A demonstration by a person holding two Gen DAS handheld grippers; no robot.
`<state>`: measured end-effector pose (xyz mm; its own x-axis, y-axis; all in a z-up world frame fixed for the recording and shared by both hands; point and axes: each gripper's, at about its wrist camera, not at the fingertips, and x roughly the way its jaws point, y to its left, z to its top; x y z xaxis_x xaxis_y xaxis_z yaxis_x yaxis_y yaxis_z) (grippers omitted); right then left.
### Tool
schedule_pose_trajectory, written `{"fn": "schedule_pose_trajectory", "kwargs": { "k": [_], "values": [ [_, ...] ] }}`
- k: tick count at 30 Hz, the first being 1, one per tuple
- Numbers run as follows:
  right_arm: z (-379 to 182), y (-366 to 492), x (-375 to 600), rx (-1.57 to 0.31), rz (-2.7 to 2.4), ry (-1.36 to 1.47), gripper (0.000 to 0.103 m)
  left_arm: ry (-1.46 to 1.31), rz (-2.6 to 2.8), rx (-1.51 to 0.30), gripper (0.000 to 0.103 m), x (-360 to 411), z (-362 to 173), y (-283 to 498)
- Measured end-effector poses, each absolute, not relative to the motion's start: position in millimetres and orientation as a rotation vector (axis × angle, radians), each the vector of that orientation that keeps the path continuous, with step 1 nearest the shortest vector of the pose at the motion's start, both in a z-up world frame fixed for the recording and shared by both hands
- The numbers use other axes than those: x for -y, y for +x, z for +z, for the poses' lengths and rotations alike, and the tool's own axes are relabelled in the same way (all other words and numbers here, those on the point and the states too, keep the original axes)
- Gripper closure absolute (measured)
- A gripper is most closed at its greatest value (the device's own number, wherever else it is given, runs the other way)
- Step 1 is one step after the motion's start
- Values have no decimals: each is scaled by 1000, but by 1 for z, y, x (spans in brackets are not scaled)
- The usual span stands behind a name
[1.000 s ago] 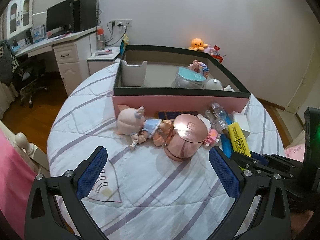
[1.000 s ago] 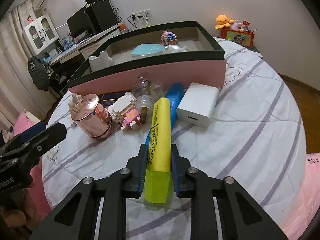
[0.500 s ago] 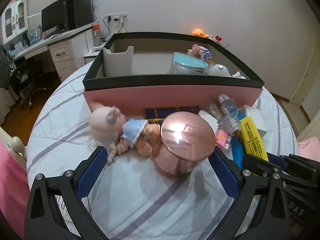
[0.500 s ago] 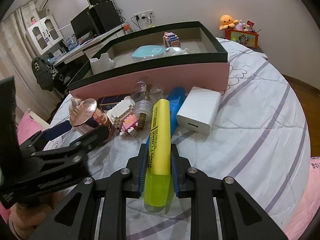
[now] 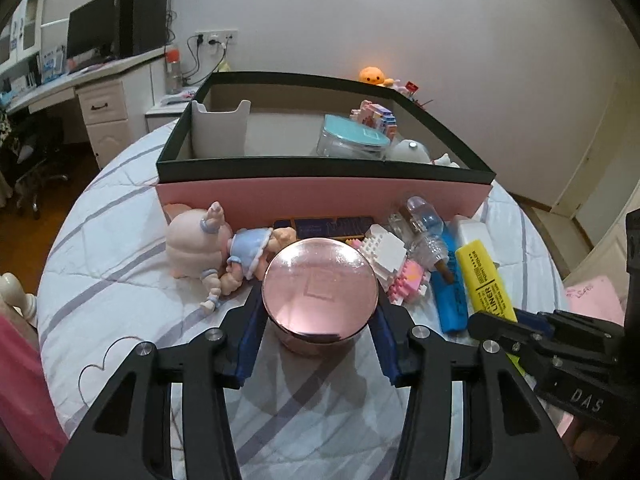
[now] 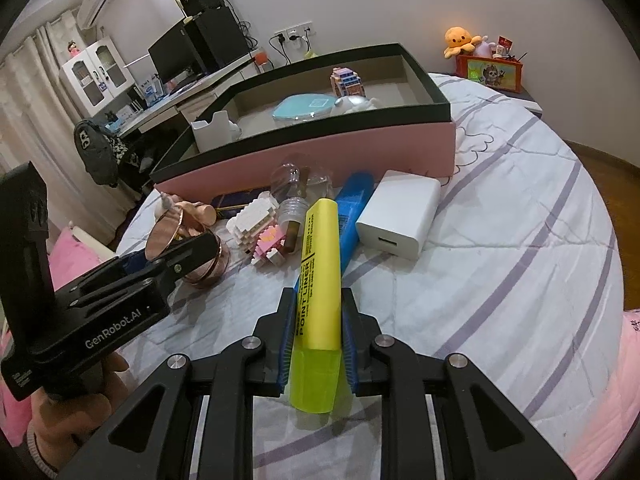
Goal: Organize rigid objects
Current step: 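Carry the highlighter and canister into the pink box and open both tools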
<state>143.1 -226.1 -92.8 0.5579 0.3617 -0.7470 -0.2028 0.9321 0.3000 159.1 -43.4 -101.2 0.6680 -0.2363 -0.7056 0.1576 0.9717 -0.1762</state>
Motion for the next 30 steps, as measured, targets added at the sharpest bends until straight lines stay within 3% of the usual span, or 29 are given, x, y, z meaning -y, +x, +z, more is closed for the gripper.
{"fn": "schedule_pose_trajectory", "kwargs": {
  "k": [17,30],
  "values": [
    [-46,144,218,-823,381,177,82,-106,-228,-744,54,23,-60,136],
    [13,225,214,-689,365,118,82,-75,-217,-614,54,18,0,209]
  ]
}}
